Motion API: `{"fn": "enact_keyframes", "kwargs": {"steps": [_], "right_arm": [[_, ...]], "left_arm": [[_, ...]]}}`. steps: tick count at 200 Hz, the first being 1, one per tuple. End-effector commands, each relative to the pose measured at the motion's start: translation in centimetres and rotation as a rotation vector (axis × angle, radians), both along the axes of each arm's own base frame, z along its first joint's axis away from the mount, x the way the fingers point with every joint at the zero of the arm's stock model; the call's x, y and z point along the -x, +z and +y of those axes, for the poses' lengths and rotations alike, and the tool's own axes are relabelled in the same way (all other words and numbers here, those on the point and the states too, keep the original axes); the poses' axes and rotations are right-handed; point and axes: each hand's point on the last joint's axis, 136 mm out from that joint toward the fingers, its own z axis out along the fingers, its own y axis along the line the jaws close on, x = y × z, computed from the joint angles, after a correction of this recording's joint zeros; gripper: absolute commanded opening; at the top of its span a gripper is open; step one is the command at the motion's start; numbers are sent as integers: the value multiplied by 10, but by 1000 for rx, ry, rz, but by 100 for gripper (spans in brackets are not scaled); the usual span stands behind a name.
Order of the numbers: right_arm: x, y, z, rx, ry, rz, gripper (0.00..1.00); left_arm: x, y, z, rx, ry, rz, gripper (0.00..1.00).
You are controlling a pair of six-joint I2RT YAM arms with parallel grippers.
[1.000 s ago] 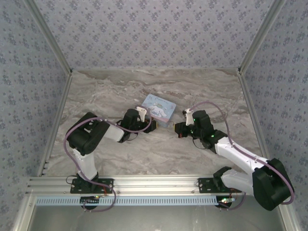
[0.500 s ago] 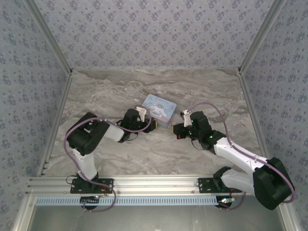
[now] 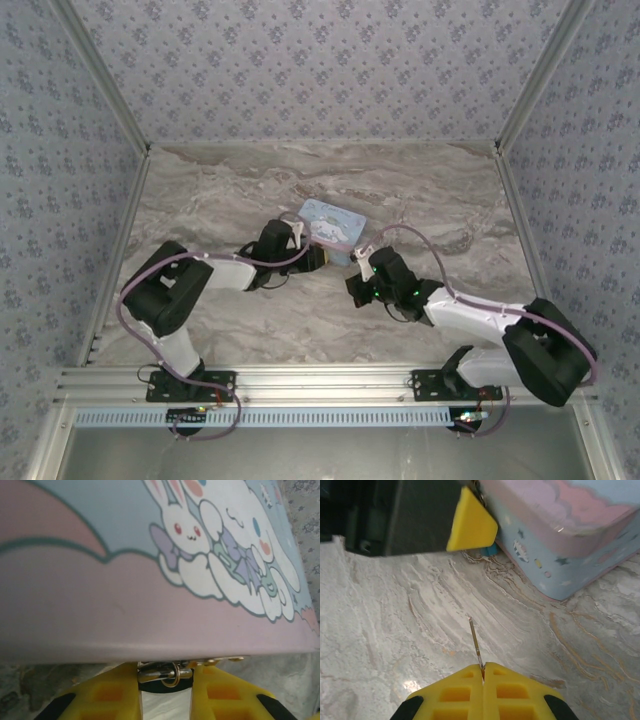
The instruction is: Unlock a padlock with a key
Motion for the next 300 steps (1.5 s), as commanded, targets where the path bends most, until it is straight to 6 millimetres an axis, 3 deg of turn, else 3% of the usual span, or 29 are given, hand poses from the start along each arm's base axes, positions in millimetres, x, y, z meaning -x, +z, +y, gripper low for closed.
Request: {"fn": "enact_keyframes", "kwargs": {"steps": [1, 28, 127, 300], "right_arm": [[-6, -2, 4, 16, 22, -65, 0], [-6, -14, 9, 35, 46, -63, 0], [-22, -17, 9, 75, -8, -132, 0], [-36, -3, 25, 60, -1, -179, 0]], "left_arm": [[1, 34, -9, 53, 18, 19, 17], [1, 40, -11, 49, 45, 73, 16], [6, 56, -22, 112, 82, 134, 16], [11, 55, -24, 105, 84, 141, 15]]}}
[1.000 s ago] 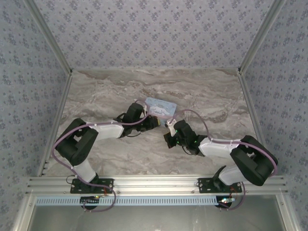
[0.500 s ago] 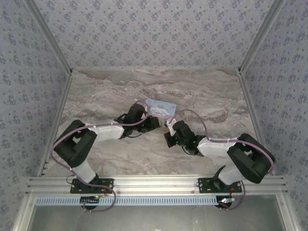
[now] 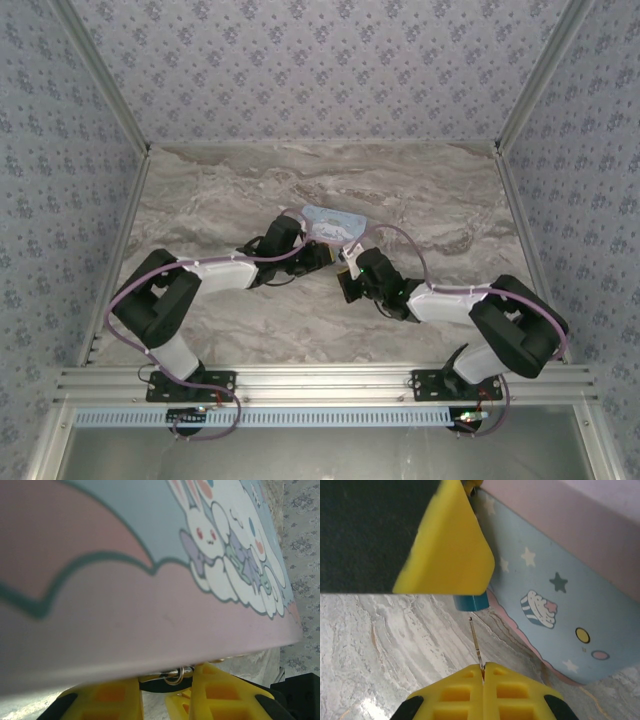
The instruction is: Unlock a padlock with a key
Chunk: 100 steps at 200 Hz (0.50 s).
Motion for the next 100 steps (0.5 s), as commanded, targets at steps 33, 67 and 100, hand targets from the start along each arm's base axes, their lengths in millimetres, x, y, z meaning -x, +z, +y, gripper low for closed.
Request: {"fn": "enact_keyframes", "kwargs": {"steps": [33, 67, 100], "right_arm": [[-10, 10, 10, -8, 4, -38, 0], [-12, 11, 9, -7, -2, -47, 0], [-14, 17, 12, -23, -2, -60, 0]], "left_arm": [[-7, 34, -12, 61, -3, -60, 15], [-7, 34, -12, 60, -4, -59, 15], [-7, 33, -12, 58, -4, -57, 15]]}}
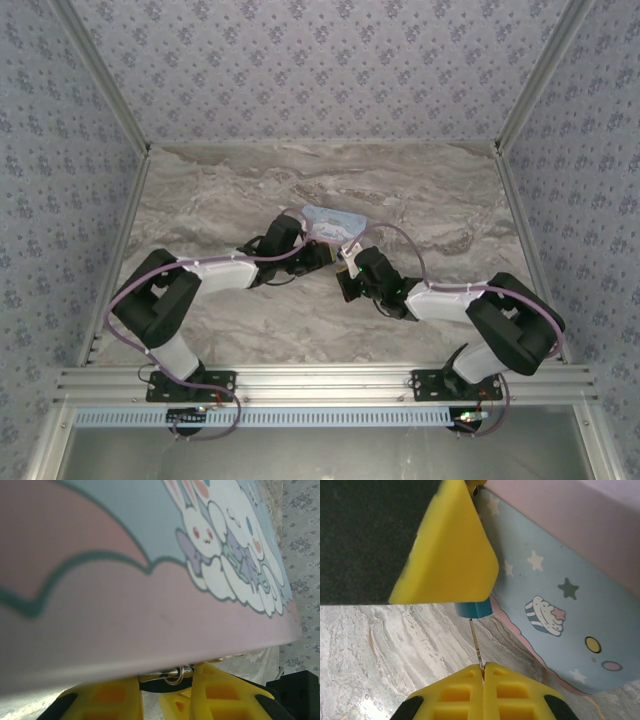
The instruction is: Unlock a padlock with a key
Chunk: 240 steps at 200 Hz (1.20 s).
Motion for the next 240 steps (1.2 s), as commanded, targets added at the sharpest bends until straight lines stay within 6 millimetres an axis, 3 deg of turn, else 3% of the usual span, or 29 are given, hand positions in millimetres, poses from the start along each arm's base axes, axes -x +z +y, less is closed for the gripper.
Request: {"fn": "enact_keyframes", "kwargs": {"steps": [1, 240], "right_arm": [[-12, 18, 9, -27, -3, -59, 0], [-15, 31, 5, -52, -17, -90, 0]], "left_arm": [[-6, 31, -11, 57, -3, -56, 15], [-7, 29, -9, 45, 5, -49, 15]]}}
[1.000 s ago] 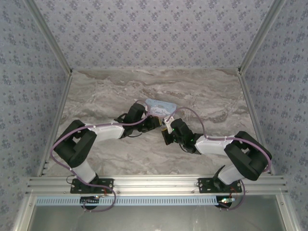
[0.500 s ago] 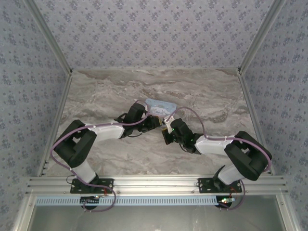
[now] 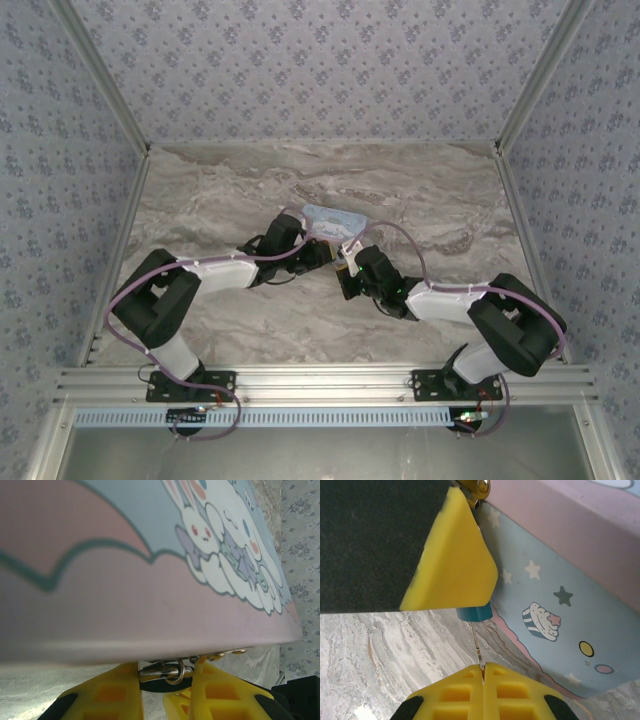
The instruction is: Unlock a padlock with a key
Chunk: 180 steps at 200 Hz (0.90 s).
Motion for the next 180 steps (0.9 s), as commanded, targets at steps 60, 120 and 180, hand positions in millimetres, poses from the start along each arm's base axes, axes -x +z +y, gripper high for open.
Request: {"fn": "enact_keyframes", "kwargs": {"steps": [60, 120, 180], "right_arm": [[-4, 7, -4, -23, -19, -38, 0], [-2, 11, 2, -54, 7, -41, 0], [-3, 15, 3, -72, 6, -52, 0]], "left_arm": [[-3, 27, -9, 52, -2, -35, 15], [-3, 22, -10, 52, 0, -23, 15], [-3, 22, -10, 55, -1, -21, 15]]}}
